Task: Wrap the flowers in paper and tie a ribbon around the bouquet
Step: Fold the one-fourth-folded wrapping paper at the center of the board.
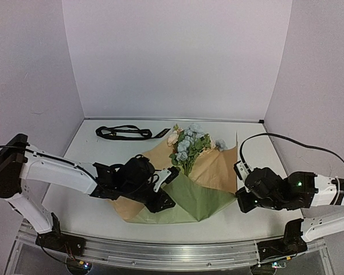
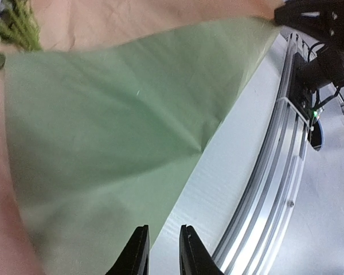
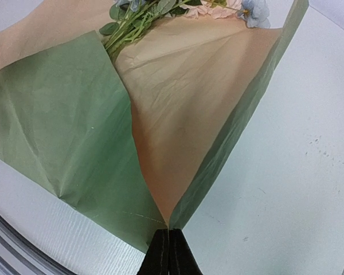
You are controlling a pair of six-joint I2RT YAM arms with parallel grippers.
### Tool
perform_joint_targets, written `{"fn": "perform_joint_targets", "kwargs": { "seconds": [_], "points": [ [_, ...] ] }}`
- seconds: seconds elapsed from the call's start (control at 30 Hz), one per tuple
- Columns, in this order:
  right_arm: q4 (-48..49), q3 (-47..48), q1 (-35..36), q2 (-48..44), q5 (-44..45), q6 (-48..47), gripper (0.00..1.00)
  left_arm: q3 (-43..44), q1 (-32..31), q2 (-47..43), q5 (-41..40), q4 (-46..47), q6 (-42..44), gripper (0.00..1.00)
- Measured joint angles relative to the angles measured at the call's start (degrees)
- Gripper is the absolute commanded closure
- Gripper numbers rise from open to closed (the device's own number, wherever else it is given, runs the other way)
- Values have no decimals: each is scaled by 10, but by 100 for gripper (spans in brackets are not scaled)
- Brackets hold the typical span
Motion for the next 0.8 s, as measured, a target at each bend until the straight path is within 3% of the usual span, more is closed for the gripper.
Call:
{"fn": "perform_joint_targets", "kwargs": {
  "seconds": [0.27,0.6,0.8],
  "points": [
    [-29,0,0,-28,36,-14,100,-86,0,-55,8,-61,-34,82],
    [-43,11,0,-21,20,-21,100,-78,0,40,5,-29,-36,90],
    [-39,70,0,43,-31,-19,100,-61,0,66,-4,-4,-37,91]
  ]
}}
